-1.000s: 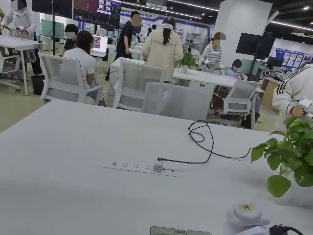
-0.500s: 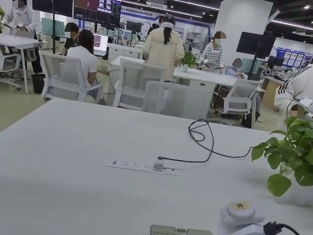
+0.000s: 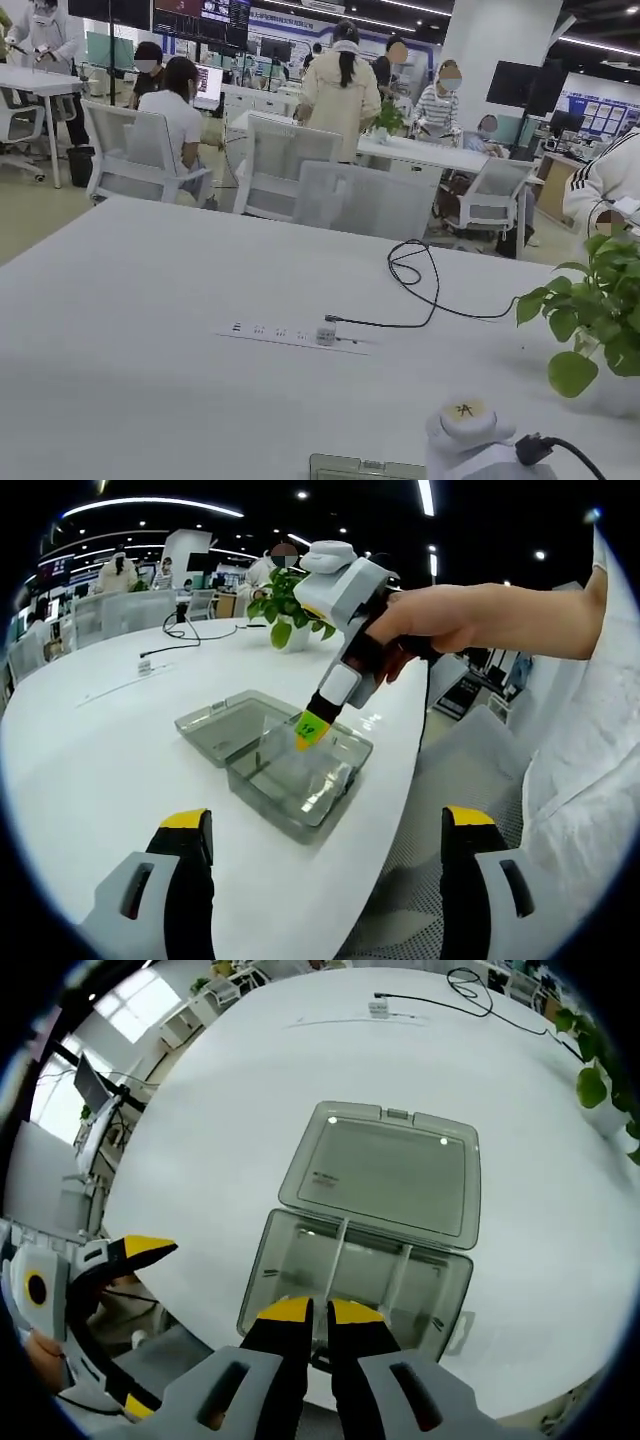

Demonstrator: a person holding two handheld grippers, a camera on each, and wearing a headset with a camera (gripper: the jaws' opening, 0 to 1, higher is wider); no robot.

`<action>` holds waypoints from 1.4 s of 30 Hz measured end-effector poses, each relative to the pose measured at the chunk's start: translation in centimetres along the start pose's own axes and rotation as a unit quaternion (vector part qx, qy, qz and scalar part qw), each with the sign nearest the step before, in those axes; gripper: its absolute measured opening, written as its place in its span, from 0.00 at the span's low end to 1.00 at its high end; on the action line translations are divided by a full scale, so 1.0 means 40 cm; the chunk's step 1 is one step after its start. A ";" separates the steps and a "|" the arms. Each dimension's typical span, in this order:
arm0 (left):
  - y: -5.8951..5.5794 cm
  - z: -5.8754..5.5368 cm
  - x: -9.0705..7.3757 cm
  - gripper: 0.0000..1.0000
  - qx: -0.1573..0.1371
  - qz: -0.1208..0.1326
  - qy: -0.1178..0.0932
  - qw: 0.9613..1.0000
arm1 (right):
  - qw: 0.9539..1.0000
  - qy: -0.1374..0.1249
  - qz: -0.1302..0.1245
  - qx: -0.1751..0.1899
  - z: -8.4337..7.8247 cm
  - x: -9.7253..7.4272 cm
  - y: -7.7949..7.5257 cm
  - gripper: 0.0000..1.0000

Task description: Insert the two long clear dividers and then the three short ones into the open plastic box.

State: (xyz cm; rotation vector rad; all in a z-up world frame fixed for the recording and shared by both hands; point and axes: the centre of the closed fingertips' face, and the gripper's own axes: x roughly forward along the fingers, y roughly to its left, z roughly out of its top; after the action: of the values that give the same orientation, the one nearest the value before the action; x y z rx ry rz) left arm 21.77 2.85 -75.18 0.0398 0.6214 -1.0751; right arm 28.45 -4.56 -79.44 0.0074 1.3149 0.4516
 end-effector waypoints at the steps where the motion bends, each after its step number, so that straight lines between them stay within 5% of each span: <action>1: 0.000 0.000 0.000 0.97 0.000 0.000 0.000 1.000 | 1.000 0.000 0.000 -0.001 -0.001 0.000 0.001 0.07; 13: 0.005 -0.005 -0.003 0.97 -0.002 0.004 0.000 1.000 | 1.000 0.003 -0.001 -0.024 -0.003 0.019 0.013 0.07; 25: 0.005 -0.016 0.002 1.00 0.007 -0.003 0.003 1.000 | 0.999 -0.011 0.040 0.005 -0.009 0.054 0.014 0.10; 42: 0.008 -0.003 0.011 1.00 -0.003 -0.008 -0.030 1.000 | 0.997 -0.027 0.068 0.023 -0.017 0.077 0.014 0.11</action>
State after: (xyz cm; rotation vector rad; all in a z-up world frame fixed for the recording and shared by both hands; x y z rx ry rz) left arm 22.12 2.67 -75.59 -0.0021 0.5717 -1.0854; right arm 28.19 -3.22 -82.32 0.1474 1.2764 0.5331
